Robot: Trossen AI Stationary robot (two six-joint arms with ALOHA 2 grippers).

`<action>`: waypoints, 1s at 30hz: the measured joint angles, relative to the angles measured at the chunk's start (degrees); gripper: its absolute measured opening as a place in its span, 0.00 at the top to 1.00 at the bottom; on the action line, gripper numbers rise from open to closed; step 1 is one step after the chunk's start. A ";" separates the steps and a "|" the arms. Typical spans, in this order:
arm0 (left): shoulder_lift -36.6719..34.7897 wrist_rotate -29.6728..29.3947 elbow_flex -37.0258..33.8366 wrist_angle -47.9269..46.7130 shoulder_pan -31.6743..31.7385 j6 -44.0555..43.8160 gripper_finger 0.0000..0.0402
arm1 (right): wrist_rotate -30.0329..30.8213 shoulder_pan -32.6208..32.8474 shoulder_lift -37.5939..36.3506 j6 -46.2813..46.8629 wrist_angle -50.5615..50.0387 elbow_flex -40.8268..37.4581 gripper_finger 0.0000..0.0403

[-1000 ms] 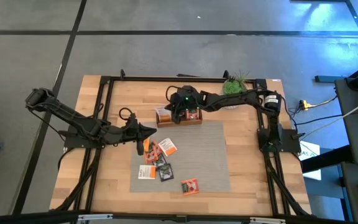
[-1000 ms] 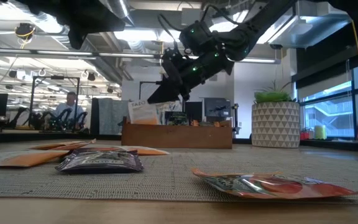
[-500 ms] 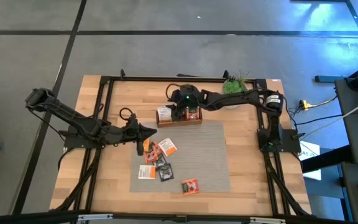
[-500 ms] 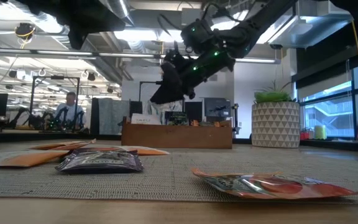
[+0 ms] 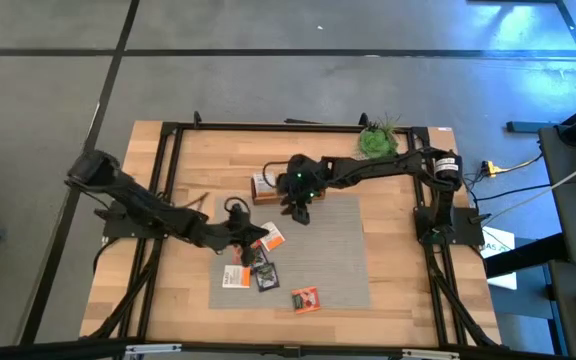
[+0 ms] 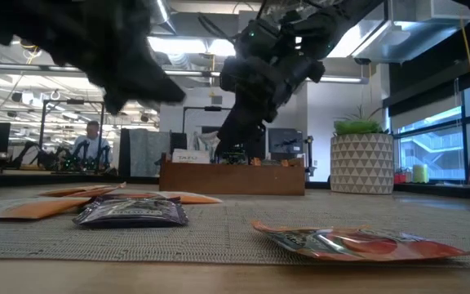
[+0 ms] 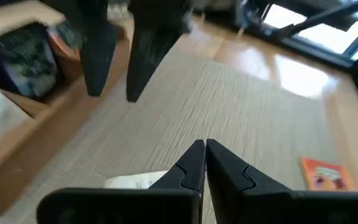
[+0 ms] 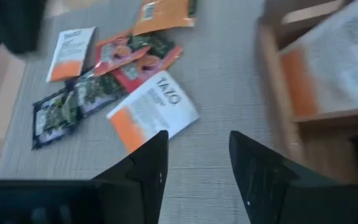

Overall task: Pick & Place Tea
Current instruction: Put the white tea bag into the left section of the wooden organizer

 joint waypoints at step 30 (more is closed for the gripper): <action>22.44 9.43 11.29 -9.79 0.12 -3.65 0.98 | 0.10 3.20 0.00 2.30 -1.19 0.00 0.57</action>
